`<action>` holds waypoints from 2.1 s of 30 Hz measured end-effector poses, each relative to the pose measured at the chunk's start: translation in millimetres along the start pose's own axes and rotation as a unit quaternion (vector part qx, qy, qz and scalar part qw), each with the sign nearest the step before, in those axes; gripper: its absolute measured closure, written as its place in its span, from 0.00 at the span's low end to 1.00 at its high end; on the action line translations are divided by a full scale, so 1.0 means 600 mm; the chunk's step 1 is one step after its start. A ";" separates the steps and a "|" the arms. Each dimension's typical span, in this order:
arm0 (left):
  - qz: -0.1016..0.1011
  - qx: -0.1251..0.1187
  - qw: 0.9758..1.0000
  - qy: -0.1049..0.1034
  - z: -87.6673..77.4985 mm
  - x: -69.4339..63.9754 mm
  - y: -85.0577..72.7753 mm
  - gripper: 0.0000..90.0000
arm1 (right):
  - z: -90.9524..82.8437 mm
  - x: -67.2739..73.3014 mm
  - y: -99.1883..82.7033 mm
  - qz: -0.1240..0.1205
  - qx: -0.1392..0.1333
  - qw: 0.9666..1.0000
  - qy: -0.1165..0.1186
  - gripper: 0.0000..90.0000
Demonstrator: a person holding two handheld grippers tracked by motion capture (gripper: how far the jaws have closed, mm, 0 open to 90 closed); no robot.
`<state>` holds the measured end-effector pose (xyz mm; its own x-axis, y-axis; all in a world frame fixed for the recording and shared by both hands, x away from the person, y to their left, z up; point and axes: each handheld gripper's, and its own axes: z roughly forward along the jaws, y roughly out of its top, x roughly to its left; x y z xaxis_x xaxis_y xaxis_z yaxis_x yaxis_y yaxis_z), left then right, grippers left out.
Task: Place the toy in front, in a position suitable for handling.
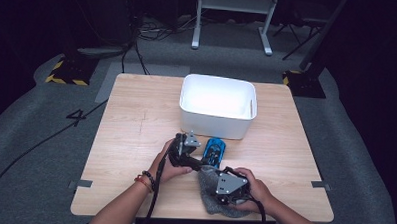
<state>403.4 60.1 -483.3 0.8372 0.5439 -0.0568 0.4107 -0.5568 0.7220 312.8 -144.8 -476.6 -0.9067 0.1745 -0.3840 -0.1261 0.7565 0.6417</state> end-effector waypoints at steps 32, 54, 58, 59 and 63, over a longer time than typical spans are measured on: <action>-0.025 0.000 0.998 -0.056 0.005 0.009 -0.002 0.35 | -0.025 -0.069 -0.087 0.139 0.002 0.990 0.028 0.82; -0.027 -0.002 0.997 -0.069 0.006 0.013 -0.005 0.35 | 0.037 -0.019 -0.021 0.098 0.012 0.984 -0.151 0.07; -0.028 -0.002 0.997 -0.070 0.006 0.013 -0.005 0.35 | 0.040 -0.027 -0.026 0.108 0.013 0.983 -0.145 0.05; -0.029 -0.002 0.997 -0.070 0.006 0.014 -0.006 0.35 | 0.040 -0.029 -0.028 0.112 0.014 0.983 -0.142 0.05; -0.027 -0.002 0.997 -0.070 0.006 0.015 -0.006 0.35 | 0.034 -0.043 -0.038 0.137 0.022 0.983 -0.119 0.05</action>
<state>410.8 64.5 -489.0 0.8562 0.4800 -0.1910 0.4551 -0.5259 0.7185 347.4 -153.8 -495.1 -0.7838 0.5145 -0.3477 0.1332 0.6862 0.7152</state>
